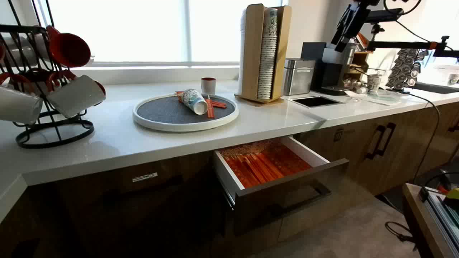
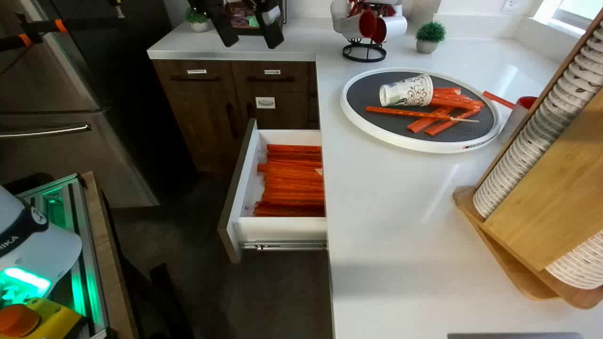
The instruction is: Close the open drawer.
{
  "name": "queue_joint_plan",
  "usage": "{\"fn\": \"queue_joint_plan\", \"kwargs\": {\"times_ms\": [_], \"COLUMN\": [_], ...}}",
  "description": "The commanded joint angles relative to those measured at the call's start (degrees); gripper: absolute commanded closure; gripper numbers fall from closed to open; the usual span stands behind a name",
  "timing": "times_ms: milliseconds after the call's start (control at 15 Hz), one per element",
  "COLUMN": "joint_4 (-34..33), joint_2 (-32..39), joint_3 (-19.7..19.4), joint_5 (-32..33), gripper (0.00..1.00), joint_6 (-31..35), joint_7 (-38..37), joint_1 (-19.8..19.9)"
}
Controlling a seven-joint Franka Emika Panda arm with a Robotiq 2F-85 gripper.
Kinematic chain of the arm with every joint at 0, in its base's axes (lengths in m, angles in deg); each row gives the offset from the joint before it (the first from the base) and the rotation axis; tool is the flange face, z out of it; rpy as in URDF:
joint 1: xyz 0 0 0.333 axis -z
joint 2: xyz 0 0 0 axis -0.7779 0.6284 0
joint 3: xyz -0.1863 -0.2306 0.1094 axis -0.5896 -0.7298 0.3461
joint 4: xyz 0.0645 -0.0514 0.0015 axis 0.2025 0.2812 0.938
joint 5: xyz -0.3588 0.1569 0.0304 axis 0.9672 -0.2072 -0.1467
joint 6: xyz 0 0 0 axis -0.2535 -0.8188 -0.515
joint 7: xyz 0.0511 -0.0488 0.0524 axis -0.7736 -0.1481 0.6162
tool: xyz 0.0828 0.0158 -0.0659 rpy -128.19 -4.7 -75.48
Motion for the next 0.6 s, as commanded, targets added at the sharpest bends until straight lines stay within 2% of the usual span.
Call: {"fn": "queue_joint_plan", "kwargs": {"times_ms": [0,200,333,533], "joint_4": [-0.08,1.29,2.33,5.32], "joint_2": [0.08,-0.53,-1.52,-3.17], "joint_3": [0.33,1.96,4.31,7.83], "joint_5": [-0.28,0.78,0.93,-0.23], "gripper": [0.00,0.00,0.00,0.00], "joint_6": [-0.06,0.87,-2.55,-11.30], "joint_7": [0.19,-2.92,-7.51,-15.44], "joint_1": [0.38,1.23,2.18,3.07]}}
